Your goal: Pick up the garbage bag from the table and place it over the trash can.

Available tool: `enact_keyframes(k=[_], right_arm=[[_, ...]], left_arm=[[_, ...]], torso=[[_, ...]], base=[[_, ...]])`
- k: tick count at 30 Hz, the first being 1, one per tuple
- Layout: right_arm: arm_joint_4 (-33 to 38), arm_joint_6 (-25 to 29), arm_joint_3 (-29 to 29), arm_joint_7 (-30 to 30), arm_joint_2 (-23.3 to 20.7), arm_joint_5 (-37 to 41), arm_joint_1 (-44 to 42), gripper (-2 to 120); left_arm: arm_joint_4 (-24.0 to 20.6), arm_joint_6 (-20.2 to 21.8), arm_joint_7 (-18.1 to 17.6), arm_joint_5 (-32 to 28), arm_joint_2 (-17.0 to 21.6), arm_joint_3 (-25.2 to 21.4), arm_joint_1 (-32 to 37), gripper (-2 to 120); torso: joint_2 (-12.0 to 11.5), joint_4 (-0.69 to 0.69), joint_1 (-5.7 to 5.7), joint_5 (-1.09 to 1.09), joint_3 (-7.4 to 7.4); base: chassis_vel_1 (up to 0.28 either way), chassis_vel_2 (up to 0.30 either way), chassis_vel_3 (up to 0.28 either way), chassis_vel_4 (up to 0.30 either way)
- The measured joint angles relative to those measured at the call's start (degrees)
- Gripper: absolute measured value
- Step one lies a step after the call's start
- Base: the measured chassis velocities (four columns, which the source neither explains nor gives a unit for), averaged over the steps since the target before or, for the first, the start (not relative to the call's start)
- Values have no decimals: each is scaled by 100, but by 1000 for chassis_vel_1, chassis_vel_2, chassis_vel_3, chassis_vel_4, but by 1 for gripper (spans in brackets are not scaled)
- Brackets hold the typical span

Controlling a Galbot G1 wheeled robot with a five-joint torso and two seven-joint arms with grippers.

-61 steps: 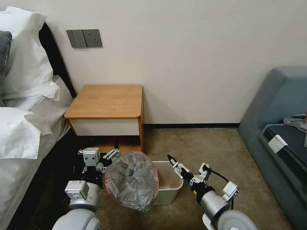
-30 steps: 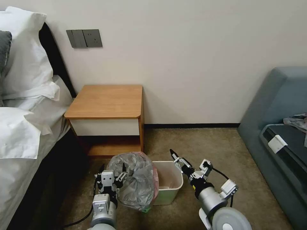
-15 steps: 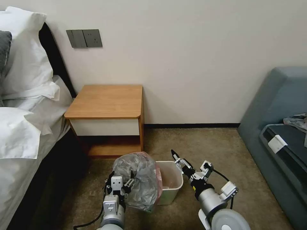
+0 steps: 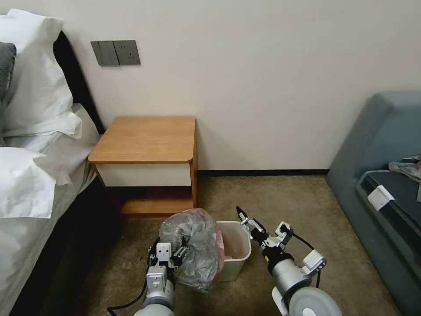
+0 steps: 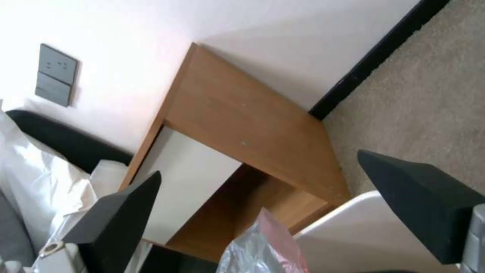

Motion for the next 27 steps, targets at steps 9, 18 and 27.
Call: enact_keyframes(k=[9, 18, 27], right_arm=[[-72, 41, 19, -2, 50, -32, -23, 100], [-170, 56, 16, -9, 41, -32, 8, 100], [-199, 72, 17, -30, 21, -30, 6, 100]], left_arm=[[87, 456, -103, -321, -5, 51, -257, 79], [95, 902, -259, -745, 18, 30, -466, 79], [123, 1078, -344, -940, -9, -6, -515, 75]], torso=[[0, 0, 0, 0, 0], [0, 0, 0, 0, 0], [0, 0, 0, 0, 0]], base=[[0, 0, 0, 0], [0, 0, 0, 0], [0, 0, 0, 0]])
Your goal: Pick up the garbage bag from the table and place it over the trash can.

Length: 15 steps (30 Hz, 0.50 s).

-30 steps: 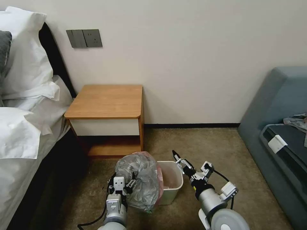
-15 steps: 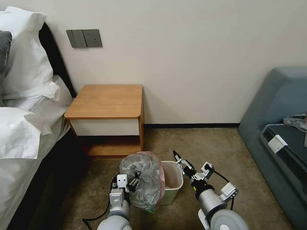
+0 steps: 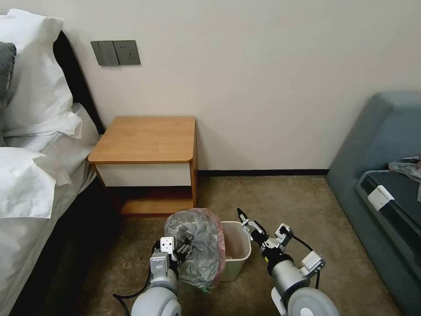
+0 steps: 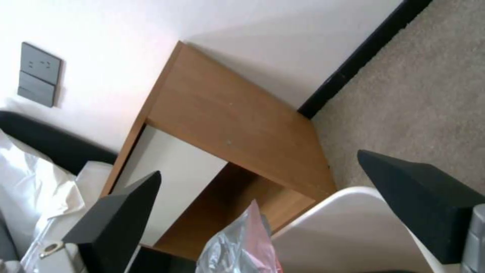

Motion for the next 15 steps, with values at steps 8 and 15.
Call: enact_keyframes(k=[8, 15], right_arm=[[6, 10, 0, -28, -32, 27, -19, 100], [163, 20, 34, -95, -117, 18, -15, 100]], left_arm=[[46, 59, -63, -46, -60, -9, 0, 67], [72, -274, -73, 5, -69, -22, 105, 30]], torso=[[0, 0, 0, 1, 0], [0, 0, 0, -1, 0]], base=[[0, 0, 0, 0], [0, 0, 0, 0]])
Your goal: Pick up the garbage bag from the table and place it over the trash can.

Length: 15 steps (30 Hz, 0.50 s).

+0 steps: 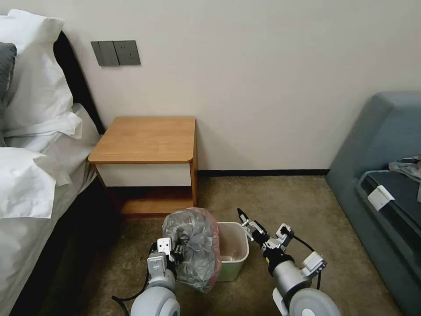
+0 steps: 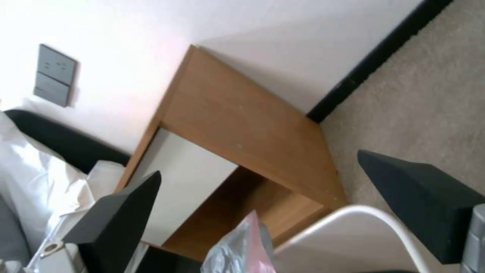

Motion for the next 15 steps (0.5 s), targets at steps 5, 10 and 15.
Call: enact_keyframes(k=[5, 10, 15], right_arm=[[185, -162, -40, -91, -148, -211, 93, 100], [347, -661, -110, -332, -320, -559, 206, 100], [431, -1256, -235, -471, -523, -614, 421, 100]], left_arm=[[9, -862, 142, 2, 45, -35, 89, 10], [-3, -1581, 339, 130, 78, -124, 194, 7], [-54, -2136, 581, 285, 80, -234, 263, 7]], torso=[[0, 0, 0, 0, 1], [0, 0, 0, 1, 1], [0, 0, 0, 0, 1]], base=[[0, 0, 0, 0], [0, 0, 0, 0], [0, 0, 0, 0]])
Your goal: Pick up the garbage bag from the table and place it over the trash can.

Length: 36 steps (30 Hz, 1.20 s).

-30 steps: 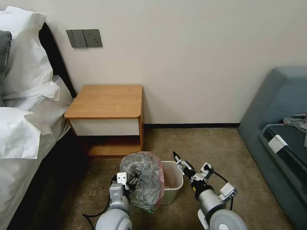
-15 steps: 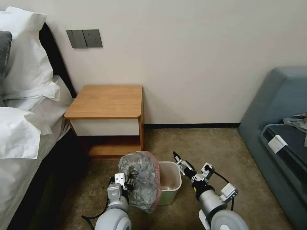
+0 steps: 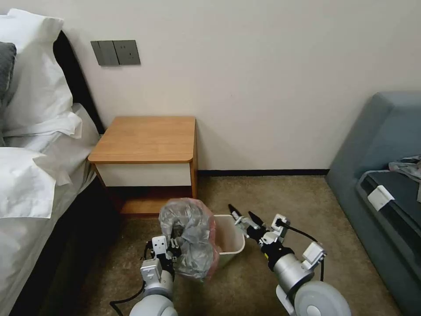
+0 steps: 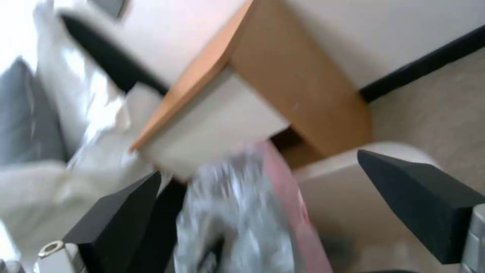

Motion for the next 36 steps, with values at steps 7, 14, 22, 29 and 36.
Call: enact_keyframes(k=[7, 14, 22, 29, 36], right_arm=[[-339, -220, -347, 42, -236, -88, 529, 100], [-639, -197, -622, 3, -227, -3, 948, 100], [-933, -172, -842, -244, -108, 4, 1248, 92], [-1117, -166, -918, -336, 7, 1, 1341, 69], [-1138, -158, -1046, -288, 37, 3, 1442, 45]], left_arm=[[7, -772, 375, 60, 8, -116, 61, 7], [13, -1045, 656, 48, 18, -175, 116, 7], [3, -1071, 703, -171, -4, -249, 140, 7], [-30, -1117, 706, -248, -26, -287, 151, 7], [-74, -1116, 703, -248, -43, -311, 156, 7]], torso=[[0, 0, 0, 0, -1], [0, 0, 0, 0, -1], [0, 0, 0, 0, 0], [0, 0, 0, 0, 0], [0, 0, 0, 0, -1]], base=[[0, 0, 0, 0], [0, 0, 0, 0], [0, 0, 0, 0], [0, 0, 0, 0], [0, 0, 0, 0]])
